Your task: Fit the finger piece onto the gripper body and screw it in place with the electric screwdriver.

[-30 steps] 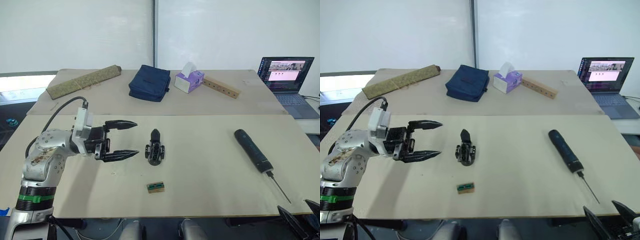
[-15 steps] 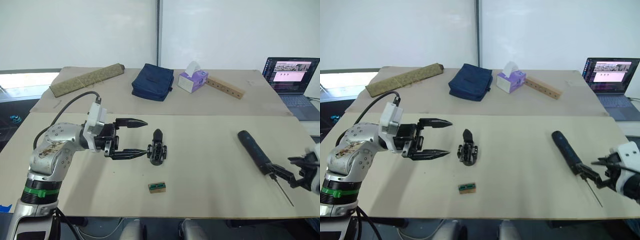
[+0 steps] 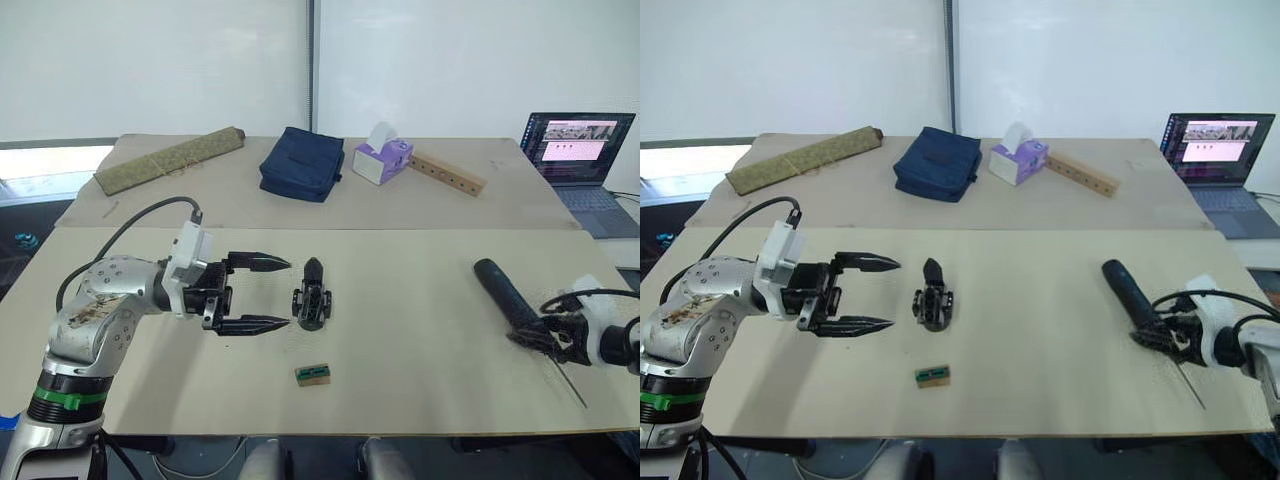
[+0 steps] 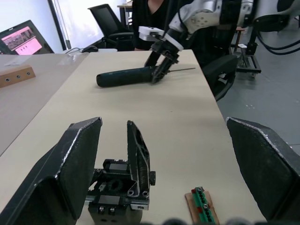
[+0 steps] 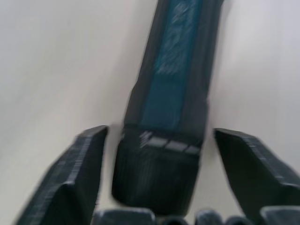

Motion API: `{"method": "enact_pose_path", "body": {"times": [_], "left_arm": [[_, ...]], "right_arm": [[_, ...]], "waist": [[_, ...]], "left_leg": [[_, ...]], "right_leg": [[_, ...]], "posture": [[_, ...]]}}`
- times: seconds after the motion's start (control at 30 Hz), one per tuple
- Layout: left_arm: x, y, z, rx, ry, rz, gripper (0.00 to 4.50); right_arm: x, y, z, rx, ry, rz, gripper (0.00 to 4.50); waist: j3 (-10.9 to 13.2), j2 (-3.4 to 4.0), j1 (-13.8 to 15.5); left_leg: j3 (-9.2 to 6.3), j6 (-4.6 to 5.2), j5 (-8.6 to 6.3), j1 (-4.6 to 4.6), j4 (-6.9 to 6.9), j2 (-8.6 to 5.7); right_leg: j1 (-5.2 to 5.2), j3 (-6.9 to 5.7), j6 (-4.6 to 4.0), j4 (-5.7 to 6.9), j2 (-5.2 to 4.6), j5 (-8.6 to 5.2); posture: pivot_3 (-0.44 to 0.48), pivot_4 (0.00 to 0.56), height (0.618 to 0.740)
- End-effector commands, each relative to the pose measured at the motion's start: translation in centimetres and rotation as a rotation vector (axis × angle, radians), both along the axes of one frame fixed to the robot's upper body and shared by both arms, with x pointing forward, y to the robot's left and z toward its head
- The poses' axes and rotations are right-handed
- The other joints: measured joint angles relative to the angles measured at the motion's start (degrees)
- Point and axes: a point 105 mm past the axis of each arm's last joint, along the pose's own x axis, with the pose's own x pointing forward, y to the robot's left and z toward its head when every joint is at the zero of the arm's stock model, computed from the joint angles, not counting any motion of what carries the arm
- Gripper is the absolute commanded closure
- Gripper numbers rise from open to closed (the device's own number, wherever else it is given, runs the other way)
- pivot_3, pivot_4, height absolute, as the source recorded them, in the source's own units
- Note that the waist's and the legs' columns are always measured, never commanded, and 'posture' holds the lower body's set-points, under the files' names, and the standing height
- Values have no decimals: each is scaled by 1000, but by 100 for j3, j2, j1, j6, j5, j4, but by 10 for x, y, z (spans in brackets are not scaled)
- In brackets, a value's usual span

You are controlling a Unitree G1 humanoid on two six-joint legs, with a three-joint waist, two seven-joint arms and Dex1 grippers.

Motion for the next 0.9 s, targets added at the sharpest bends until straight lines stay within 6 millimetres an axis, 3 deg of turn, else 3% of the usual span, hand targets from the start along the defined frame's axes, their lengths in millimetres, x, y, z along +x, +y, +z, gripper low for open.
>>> {"method": "enact_pose_path", "body": {"times": [0.03, 0.1, 0.17, 0.3, 0.4, 0.5, 0.67, 0.9], "left_arm": [[-5, 0, 7, -6, -40, -3, 0], [-6, 1, 7, -7, -44, -6, 0], [-9, 3, 7, -9, -48, -18, 0], [-11, 15, 6, 1, -57, -11, 0], [-10, 27, 0, 33, -53, 12, 0], [-11, 37, -9, 59, -3, 22, 0], [-18, 44, -29, 103, 29, 19, 0], [-21, 39, -38, 107, 33, 19, 0]], "right_arm": [[10, 2, 17, -17, -73, 35, 2218], [11, 10, 28, 4, -115, 73, 2558], [11, 23, 43, 29, -153, 122, 2558], [-4, 82, 73, 63, -166, 292, 2558], [-24, 127, 74, 71, -114, 386, 2558], [-39, 154, 61, 32, -78, 454, 2558], [-39, 157, 33, -32, -73, 462, 2558], [-32, 153, 11, -43, -64, 489, 2558]], "waist": [[0, 1, 13], [2, 4, 17], [6, 9, 20], [24, 39, -8], [27, 43, 4], [29, 38, 38], [37, 26, 95], [40, 19, 85]], "left_leg": [[0, 0, 0, -2, 0, 0], [-1, 0, 0, -4, 0, 1], [0, 0, 0, -12, 0, 1], [1, 0, 0, -26, 2, 4], [-6, 0, 0, -24, 0, 9], [-15, 0, 0, -24, 1, 12], [-8, 0, 0, -44, 16, 0], [-7, 0, 0, -60, 27, 3]], "right_leg": [[-3, 0, 0, 1, 0, 0], [-7, -1, 0, 4, 0, 0], [-18, 1, 0, 7, -4, 1], [-40, 11, 0, 20, -2, 2], [-42, 7, -3, 25, 11, 3], [-39, -5, -5, 20, 14, 3], [-39, -7, 4, 2, -18, 7], [-50, -7, 14, 0, -12, 14]], "posture": [[0, 150, 740], [0, 150, 740], [0, 150, 740], [0, 150, 740], [0, 150, 740], [0, 150, 740], [0, 150, 740], [0, 150, 740]]}}
